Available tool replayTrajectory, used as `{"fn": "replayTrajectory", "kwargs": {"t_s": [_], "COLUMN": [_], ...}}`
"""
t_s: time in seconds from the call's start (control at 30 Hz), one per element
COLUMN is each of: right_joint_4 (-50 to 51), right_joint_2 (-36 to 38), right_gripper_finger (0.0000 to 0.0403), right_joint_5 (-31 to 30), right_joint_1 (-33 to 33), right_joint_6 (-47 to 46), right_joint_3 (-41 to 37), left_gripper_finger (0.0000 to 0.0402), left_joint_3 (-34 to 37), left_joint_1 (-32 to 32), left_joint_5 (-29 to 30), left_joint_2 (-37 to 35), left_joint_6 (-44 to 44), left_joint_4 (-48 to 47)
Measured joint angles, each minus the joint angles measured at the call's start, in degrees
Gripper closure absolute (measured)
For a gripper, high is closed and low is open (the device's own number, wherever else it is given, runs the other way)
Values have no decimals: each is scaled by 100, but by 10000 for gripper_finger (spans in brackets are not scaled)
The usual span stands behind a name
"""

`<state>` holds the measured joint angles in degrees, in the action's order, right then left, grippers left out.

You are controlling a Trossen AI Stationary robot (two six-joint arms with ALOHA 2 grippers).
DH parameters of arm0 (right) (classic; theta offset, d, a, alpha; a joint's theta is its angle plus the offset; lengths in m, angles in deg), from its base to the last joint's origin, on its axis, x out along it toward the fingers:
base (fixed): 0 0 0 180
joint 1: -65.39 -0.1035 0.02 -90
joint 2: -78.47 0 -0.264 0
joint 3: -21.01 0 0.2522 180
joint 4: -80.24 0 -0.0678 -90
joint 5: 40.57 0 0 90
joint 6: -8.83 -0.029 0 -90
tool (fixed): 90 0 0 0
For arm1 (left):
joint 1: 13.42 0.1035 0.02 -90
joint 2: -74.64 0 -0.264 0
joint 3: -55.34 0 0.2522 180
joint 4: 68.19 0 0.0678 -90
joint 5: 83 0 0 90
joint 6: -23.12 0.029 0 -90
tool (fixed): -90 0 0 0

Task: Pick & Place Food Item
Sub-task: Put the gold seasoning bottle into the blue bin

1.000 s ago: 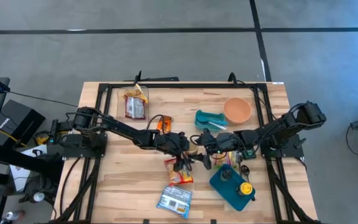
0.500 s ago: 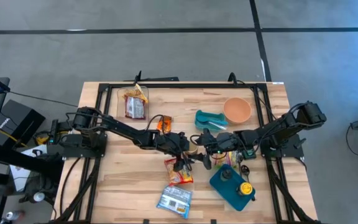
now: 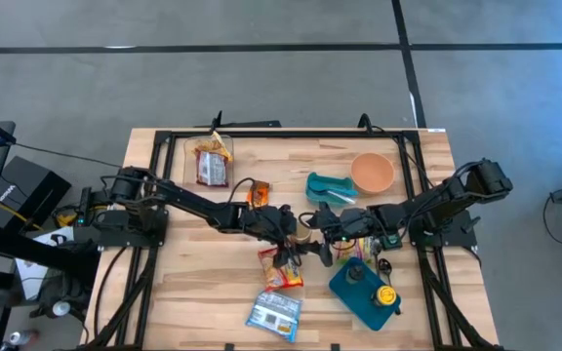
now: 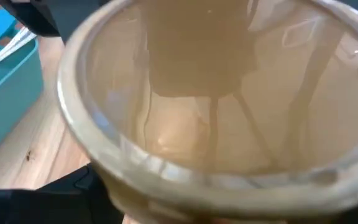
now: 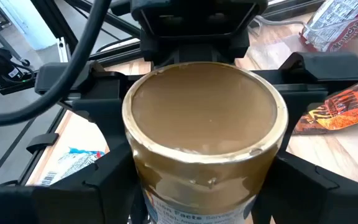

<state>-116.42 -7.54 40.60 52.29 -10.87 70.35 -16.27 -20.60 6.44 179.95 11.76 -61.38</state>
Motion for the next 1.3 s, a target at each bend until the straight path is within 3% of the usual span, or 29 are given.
{"fn": "replayTrajectory", "kwargs": {"t_s": [0.53, 1.3], "right_joint_4": [16, 189], "right_joint_2": [-7, -13], "right_gripper_finger": [127, 127], "right_joint_5": [5, -47], "right_joint_1": [0, 0], "right_joint_6": [20, 15], "right_joint_3": [0, 0], "left_gripper_finger": [96, 35], "left_joint_3": [-2, -4], "left_joint_1": [-146, -149], "left_joint_5": [0, 173], "left_joint_2": [-31, -37], "left_joint_6": [-111, -235], "left_joint_4": [-109, -253]}}
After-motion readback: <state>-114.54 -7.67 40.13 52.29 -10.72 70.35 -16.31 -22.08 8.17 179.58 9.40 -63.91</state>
